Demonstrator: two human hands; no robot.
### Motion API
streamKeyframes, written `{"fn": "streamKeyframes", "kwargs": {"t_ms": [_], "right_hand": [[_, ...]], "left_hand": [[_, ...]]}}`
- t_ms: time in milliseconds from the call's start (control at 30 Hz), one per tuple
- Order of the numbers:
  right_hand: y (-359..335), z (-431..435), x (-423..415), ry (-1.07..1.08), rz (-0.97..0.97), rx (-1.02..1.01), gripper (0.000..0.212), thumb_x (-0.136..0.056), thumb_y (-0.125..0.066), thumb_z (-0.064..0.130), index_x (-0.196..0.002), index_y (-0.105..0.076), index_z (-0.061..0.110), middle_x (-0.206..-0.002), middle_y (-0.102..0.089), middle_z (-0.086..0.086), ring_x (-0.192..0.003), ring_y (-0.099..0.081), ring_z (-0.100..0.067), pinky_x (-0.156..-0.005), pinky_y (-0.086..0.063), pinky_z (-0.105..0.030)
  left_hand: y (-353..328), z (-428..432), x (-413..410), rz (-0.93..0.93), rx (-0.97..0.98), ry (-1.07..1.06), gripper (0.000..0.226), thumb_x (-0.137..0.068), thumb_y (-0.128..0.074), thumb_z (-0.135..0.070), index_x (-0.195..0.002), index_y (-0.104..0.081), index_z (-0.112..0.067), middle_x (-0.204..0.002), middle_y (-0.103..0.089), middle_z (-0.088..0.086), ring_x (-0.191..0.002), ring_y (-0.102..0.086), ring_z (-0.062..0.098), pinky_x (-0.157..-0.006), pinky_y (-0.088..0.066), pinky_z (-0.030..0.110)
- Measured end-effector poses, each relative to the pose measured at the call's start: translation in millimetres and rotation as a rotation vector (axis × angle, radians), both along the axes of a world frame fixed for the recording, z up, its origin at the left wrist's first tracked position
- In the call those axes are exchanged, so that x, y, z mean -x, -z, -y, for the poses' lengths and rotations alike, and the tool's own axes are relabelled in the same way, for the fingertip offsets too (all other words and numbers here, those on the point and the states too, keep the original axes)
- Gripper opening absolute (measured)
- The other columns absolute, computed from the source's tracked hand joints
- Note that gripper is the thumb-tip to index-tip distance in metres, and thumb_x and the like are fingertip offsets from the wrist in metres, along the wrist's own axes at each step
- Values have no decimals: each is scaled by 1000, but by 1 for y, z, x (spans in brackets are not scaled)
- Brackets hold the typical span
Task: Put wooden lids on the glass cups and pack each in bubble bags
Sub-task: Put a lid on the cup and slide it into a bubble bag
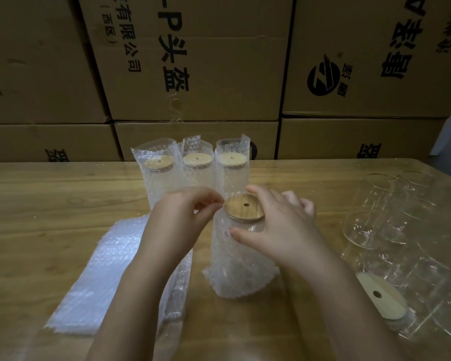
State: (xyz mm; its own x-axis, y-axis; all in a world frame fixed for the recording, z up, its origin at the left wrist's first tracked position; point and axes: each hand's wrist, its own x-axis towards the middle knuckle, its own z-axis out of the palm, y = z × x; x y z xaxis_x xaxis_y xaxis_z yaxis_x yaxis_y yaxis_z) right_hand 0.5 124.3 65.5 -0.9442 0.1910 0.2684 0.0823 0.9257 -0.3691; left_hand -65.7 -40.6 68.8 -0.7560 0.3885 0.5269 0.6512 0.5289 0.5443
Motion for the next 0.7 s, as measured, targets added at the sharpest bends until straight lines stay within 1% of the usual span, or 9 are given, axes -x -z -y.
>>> {"fn": "streamKeyframes", "kwargs": {"t_ms": [67,133,200,233,300,400,433,567,700], "right_hand": [[-6,-5,-5,-47,43,81,86,-72,-46,77,-146,-18,42,-141,-43,20,-130,-31,-9,-109,-15,-41],[-14,-13,-12,-85,9,229,74,-78,-42,68,-145,-21,43,-130,-50,24,-122,-37,-2,-112,-24,-44],[-19,-23,-16,-93,-68,224,45,-93,-40,40,-137,-38,39,-121,-51,22,-119,-43,-5,-106,-36,-45],[-20,-27,-18,-86,-74,173,37,-96,-39,24,-129,-46,40,-121,-50,21,-119,-42,-7,-104,-38,-42],[-21,-32,-21,-73,-16,90,45,-95,-38,6,-110,-54,44,-118,-47,22,-120,-39,-8,-101,-37,-35],[-21,-35,-23,-44,13,42,37,-95,-44,9,-96,-56,44,-114,-47,21,-116,-41,-9,-99,-39,-36],[-21,-36,-23,-50,-9,50,30,-96,-46,13,-92,-56,42,-113,-49,19,-114,-43,-9,-98,-40,-37],[-24,-37,-22,-48,-132,51,16,-96,-51,20,-92,-61,31,-108,-56,14,-104,-53,-13,-87,-47,-41],[-26,-37,-23,26,-295,12,15,-96,-52,21,-94,-66,27,-105,-60,13,-99,-55,-14,-87,-47,-43]], "left_hand": [[0,4,2,-4,4,-2,8,-86,-69,-23,-90,-74,-29,-84,-70,-16,-79,-61,-3,-73,-52,24],[-1,9,4,-7,9,-1,9,-87,-68,-23,-89,-73,-30,-84,-69,-18,-78,-61,-5,-73,-52,23],[-1,15,8,5,20,14,10,-88,-67,-21,-89,-73,-29,-85,-68,-19,-80,-61,-6,-74,-53,23],[-1,18,9,6,27,21,11,-88,-67,-20,-89,-72,-29,-86,-68,-20,-81,-61,-6,-74,-53,24],[-2,22,10,-4,42,38,14,-88,-67,-18,-88,-70,-32,-87,-67,-21,-83,-61,-6,-72,-51,18],[-4,26,9,-14,60,68,20,-88,-67,-17,-85,-67,-37,-85,-66,-24,-86,-60,-8,-67,-46,9],[-4,28,9,-19,64,68,19,-87,-67,-17,-85,-68,-36,-85,-66,-25,-85,-61,-7,-68,-47,11],[-7,33,9,-87,38,28,10,-86,-67,-20,-88,-72,-29,-85,-65,-25,-79,-63,-1,-68,-55,37],[-8,35,8,-161,-51,2,10,-85,-69,-18,-89,-73,-27,-86,-66,-21,-79,-64,5,-66,-54,41]]}}
